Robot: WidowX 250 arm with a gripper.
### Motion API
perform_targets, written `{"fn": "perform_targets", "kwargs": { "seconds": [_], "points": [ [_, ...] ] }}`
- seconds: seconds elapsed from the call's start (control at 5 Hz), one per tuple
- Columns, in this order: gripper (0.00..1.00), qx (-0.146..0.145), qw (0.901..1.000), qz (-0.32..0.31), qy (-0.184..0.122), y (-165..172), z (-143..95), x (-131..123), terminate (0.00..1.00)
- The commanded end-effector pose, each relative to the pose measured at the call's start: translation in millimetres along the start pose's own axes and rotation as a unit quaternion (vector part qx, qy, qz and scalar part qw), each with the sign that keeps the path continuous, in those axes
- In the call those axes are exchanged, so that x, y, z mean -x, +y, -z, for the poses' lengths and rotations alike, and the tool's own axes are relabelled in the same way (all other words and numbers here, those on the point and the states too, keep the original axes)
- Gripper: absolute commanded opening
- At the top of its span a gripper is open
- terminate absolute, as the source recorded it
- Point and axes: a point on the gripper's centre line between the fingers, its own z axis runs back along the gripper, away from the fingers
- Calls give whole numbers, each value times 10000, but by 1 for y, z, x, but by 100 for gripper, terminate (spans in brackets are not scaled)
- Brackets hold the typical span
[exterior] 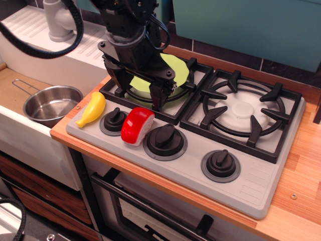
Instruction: End effector reaching salmon
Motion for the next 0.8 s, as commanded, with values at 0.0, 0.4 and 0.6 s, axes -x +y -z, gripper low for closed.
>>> {"fn": "perform_targets", "kwargs": {
  "seconds": [0.0, 0.4, 0.6],
  "points": [
    [100, 64, 9995, 97, -304, 10, 18, 6, 0],
    [100, 139, 9996, -6, -250, 8, 13, 3, 0],
    [100, 165, 9996, -55, -220, 7, 13, -1, 0]
  ]
}}
